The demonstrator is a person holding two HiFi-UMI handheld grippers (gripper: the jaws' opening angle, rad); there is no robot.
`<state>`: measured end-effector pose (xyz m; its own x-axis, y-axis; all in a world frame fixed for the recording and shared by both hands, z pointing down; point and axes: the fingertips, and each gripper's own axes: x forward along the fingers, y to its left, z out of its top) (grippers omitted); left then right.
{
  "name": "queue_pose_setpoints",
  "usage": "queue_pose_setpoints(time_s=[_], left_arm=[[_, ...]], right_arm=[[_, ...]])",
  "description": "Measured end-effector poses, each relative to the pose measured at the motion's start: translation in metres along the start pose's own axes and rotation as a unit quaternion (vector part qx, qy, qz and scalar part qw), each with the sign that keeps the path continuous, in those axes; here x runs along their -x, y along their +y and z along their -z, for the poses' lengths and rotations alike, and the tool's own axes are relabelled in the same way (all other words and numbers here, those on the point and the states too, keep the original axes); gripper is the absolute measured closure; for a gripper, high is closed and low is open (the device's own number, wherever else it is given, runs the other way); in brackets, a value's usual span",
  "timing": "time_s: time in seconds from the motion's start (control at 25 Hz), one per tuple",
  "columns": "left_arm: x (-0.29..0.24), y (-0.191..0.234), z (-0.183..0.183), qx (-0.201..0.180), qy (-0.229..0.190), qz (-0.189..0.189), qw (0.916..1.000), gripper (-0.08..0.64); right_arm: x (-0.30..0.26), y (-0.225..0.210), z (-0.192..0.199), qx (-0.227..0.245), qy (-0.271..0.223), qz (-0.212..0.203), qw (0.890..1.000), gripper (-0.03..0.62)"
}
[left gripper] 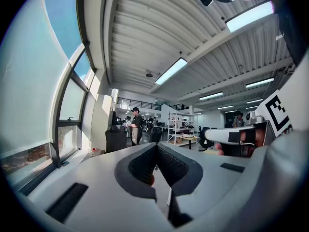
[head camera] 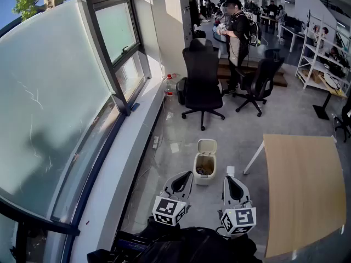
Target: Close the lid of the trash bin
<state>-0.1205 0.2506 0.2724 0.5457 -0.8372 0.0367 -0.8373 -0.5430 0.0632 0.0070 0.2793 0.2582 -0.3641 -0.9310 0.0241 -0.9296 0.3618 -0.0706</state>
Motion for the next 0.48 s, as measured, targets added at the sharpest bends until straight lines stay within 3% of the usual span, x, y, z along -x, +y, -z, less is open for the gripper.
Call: queue_pose_setpoints(time_s=[0.48], left_arm=[[-0.009,-0.014,0.007,0.001,0.015,0.013,0.9998,0.560]], right_arm=[[0.004,-0.008,0.011,-0.010,0.016,0.001,1.000,0.589]])
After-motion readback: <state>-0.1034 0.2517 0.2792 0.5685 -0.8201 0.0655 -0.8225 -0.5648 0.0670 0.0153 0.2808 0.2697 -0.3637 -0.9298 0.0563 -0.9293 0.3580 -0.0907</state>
